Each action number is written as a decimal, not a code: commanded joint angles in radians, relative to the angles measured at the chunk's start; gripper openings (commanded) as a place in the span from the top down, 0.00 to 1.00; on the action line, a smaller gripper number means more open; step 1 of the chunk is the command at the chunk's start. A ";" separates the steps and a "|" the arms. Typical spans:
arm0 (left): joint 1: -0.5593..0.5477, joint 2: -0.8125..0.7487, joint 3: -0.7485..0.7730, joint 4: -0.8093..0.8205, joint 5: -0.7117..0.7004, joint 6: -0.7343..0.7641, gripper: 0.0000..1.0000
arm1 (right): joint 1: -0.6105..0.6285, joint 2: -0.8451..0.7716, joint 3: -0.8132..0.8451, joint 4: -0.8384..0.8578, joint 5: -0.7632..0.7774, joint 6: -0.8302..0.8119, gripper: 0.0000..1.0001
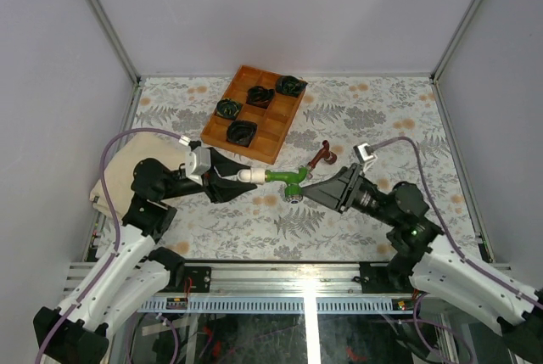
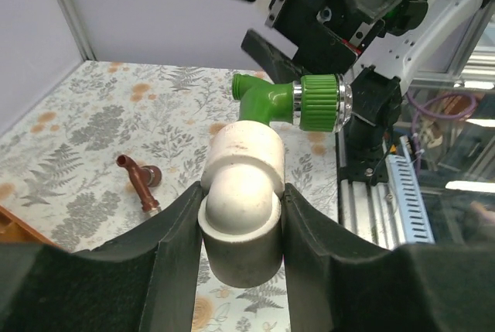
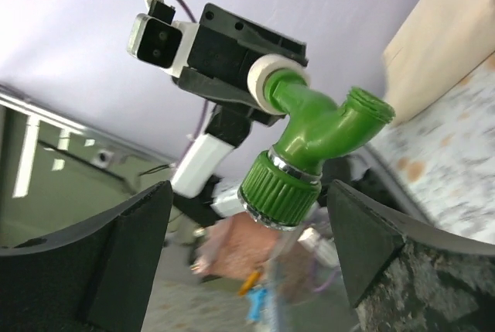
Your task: Install the water faucets
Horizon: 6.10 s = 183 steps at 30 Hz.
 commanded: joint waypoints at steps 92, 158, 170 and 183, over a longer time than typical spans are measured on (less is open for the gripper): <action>-0.001 0.003 0.079 0.019 0.004 -0.255 1.00 | -0.092 0.076 0.033 0.262 -0.164 -1.035 0.05; 0.079 0.368 0.438 -0.322 0.066 -0.676 1.00 | 0.138 0.111 0.014 0.242 0.316 -2.686 0.01; 0.079 0.338 0.390 -0.446 0.021 -0.435 1.00 | 0.171 0.198 0.093 0.248 0.276 -2.322 0.70; 0.056 0.115 0.162 -0.381 0.096 0.304 1.00 | -0.004 0.299 0.434 -0.282 -0.172 -0.843 0.79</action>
